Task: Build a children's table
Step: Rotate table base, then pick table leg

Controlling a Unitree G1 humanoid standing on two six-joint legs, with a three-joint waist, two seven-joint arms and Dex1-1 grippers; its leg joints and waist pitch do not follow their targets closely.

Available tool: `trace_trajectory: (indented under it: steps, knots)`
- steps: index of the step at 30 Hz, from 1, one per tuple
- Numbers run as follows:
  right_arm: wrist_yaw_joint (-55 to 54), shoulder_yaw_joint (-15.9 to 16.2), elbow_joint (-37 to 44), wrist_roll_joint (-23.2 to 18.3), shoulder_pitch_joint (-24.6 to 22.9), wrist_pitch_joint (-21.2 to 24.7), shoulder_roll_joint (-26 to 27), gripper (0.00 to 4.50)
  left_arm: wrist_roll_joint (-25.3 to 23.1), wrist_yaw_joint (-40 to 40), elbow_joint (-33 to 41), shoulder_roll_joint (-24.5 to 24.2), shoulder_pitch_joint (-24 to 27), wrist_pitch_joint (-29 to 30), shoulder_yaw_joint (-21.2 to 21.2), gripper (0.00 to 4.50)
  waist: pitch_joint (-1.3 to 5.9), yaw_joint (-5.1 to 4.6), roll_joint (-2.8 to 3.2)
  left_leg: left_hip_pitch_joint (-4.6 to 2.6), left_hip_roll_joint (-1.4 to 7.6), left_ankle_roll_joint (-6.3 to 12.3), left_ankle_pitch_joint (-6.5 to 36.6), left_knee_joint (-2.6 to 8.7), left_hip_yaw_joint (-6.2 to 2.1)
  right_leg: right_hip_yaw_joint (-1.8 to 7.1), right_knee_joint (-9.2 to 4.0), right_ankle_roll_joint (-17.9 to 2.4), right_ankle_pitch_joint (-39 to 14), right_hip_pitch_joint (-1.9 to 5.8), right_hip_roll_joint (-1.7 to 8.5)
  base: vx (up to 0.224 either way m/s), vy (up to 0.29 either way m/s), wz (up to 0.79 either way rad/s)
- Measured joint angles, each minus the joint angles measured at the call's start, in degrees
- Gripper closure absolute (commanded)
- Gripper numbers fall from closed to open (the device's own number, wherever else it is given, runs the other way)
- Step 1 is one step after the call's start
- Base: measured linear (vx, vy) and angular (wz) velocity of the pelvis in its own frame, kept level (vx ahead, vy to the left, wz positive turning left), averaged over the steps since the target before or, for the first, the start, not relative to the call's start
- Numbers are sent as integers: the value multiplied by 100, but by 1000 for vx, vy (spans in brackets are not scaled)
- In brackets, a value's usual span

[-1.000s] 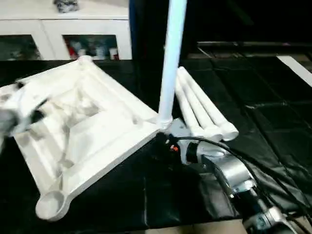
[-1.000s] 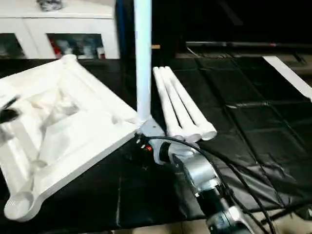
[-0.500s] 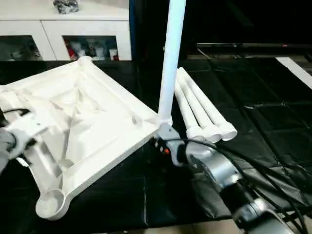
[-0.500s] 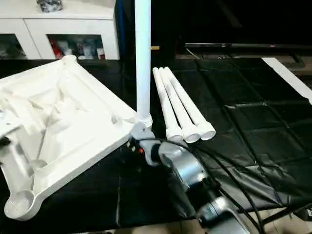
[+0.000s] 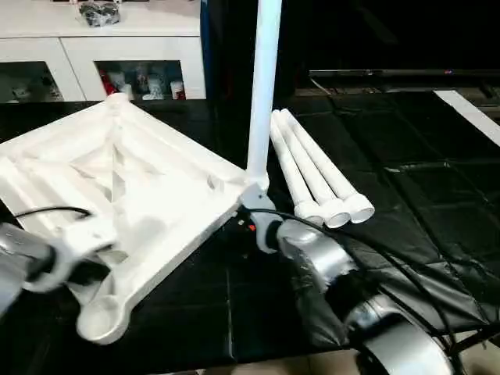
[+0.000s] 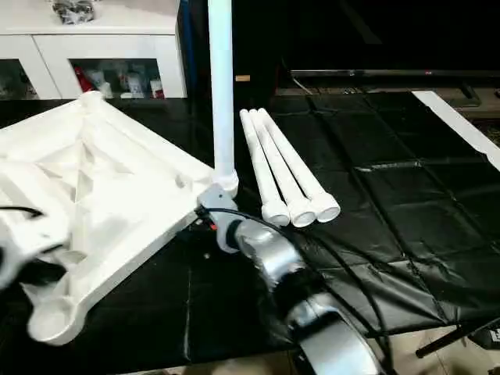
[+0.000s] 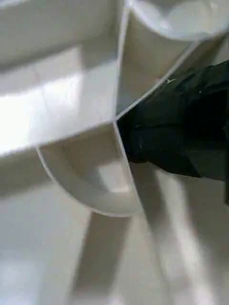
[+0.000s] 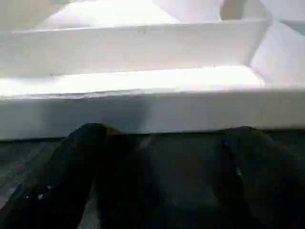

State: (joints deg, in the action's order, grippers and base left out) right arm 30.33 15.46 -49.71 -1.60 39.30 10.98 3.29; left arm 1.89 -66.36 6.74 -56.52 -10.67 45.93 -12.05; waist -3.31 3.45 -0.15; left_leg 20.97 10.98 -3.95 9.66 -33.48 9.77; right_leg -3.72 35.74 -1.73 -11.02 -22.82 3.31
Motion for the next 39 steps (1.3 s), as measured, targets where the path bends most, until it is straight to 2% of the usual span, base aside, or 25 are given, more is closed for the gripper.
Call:
trace_trajectory:
  steps: [7, 12, 16, 18, 22, 27, 32, 33, 37, 39]
  knots:
    - [-84, -204, -523, 40, 224, -300, 4, 0, 385, -80, 363, 612, -68, 344, -92, 444, 2, -122, -4, 3, 1, 0, 0, -6, 1, 3, 11, 0, 0, -7, -1, 0, 0, 0]
    - [-129, -272, -694, 127, 338, -412, 3, 0, 412, 73, 296, 1092, -317, 354, -308, 444, 2, -151, -4, 3, 1, 0, 0, -10, 1, 2, 16, 0, 0, -8, -1, 0, 0, 0]
    - [-233, -407, -777, 127, 380, -446, 5, 0, 128, 810, -535, 1824, -748, -243, -297, 444, 3, -119, -5, 1, 0, 0, 0, -15, 0, 1, 22, -1, 1, -2, 0, 0, 0, 0]
    - [-237, -440, -775, 121, 414, -504, 70, 0, -30, 1207, -907, 1978, -927, -519, -286, 444, 3, -118, -5, -1, 1, 0, 0, -16, -2, -1, 24, 6, -2, -2, -1, 0, 0, 0]
    - [-365, -503, -759, 71, 494, -531, 147, 0, -174, 1617, -1246, 2044, -1071, -852, -274, 444, 2, -148, -3, -3, 1, 0, -1, -14, -5, -3, 26, 6, 0, -11, -1, 0, 0, 0]
    - [-686, -765, -443, 1, 848, -210, 10, 0, -97, 1533, -1373, 2053, -1055, -1164, -184, 444, 1, -122, -2, 5, 1, -1, -1, -16, -5, -4, 29, 5, 1, -15, -1, 0, 0, 0]
    - [-1203, -1043, -479, -2, 1302, -49, -208, 0, 120, 1394, -1390, 2002, -974, -1364, 12, 444, -3, -91, -10, 19, 1, -2, -1, -18, -4, -3, 29, -11, 10, -25, -1, 0, 0, 0]
    - [-1291, -1083, -507, -3, 1356, -9, -260, 0, 183, 1384, -1390, 1997, -972, -1363, 66, 416, -4, -81, -11, 20, 2, -2, -2, -18, -4, -3, 29, -10, 9, -25, -1, 0, 0, 0]
    - [-1635, -1299, -930, -47, 1714, 225, -434, 0, 411, 1186, -1081, 1732, -919, -1249, 354, 405, -11, -79, -26, 32, 3, -3, -2, -18, -2, -3, 27, -4, 4, -37, -2, 0, 0, 0]
    - [-1809, -1355, -1145, -45, 1866, 330, -524, 0, 508, 1074, -897, 1575, -872, -1219, 499, 382, -11, -78, -29, 33, 3, -3, -2, -20, -1, -3, 26, 0, 0, -37, -2, 0, 0, 0]
